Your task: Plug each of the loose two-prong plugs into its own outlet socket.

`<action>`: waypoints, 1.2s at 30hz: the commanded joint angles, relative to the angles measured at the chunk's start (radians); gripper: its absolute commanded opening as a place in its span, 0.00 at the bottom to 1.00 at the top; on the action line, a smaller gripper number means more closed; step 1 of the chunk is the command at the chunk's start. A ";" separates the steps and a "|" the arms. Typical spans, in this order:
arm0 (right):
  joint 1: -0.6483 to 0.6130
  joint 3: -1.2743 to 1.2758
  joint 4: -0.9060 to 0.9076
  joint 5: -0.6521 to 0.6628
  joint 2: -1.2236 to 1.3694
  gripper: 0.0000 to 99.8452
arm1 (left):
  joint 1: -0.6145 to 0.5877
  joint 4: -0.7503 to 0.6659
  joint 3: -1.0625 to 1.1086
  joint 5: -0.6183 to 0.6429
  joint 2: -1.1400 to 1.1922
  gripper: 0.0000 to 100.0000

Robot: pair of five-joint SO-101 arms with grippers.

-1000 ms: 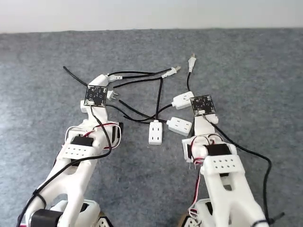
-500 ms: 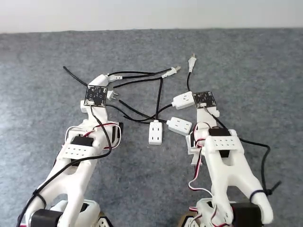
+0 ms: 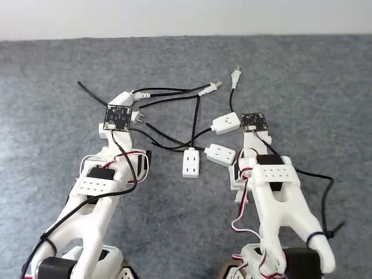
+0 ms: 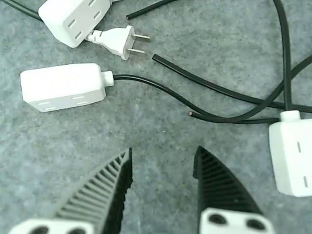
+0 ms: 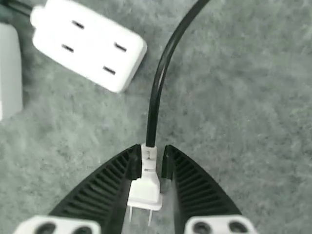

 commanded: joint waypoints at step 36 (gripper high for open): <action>-0.087 -0.061 0.119 -0.046 -0.139 0.01 | 0.005 -0.021 -0.005 -0.005 -0.031 0.19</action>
